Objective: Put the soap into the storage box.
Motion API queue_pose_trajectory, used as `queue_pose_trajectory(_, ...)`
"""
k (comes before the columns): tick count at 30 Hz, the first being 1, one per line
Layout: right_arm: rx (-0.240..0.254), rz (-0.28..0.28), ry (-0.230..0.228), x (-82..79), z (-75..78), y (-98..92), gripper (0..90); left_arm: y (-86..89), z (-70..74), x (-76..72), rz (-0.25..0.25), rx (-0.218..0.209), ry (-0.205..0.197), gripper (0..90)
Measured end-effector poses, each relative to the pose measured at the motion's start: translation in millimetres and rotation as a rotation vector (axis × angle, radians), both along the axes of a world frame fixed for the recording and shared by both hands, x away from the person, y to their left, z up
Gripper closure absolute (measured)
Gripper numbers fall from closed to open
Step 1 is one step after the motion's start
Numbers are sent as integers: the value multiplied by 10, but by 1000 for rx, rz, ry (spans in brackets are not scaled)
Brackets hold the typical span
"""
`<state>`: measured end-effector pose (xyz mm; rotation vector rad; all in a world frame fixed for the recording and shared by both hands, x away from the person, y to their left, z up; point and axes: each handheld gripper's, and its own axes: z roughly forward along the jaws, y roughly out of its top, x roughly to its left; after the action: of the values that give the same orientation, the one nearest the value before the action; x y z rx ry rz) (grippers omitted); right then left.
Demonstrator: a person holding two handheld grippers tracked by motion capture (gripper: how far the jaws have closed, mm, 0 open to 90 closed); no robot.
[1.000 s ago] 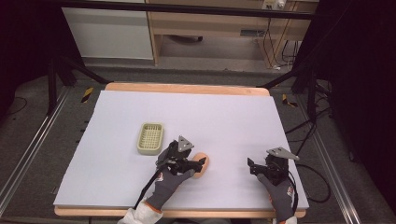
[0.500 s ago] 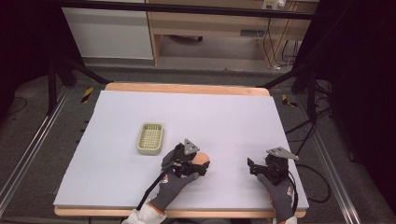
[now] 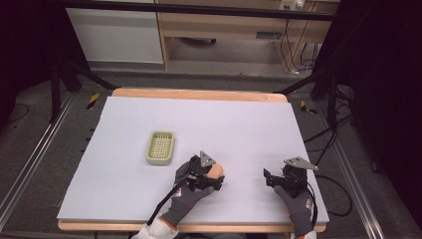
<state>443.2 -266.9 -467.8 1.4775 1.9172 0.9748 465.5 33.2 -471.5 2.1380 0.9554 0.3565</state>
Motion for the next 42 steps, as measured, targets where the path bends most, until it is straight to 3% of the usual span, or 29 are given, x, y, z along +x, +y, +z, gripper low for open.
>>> queue_pose_trajectory(15, 0, 0, 3, 2, -1, -1, 109, -19, -84, 7, 12, 32, 23, 255)
queue_pose_trajectory(42, -1, -2, 0, 5, 0, 0, 109, -47, -89, -12, 20, 68, 8, 294)
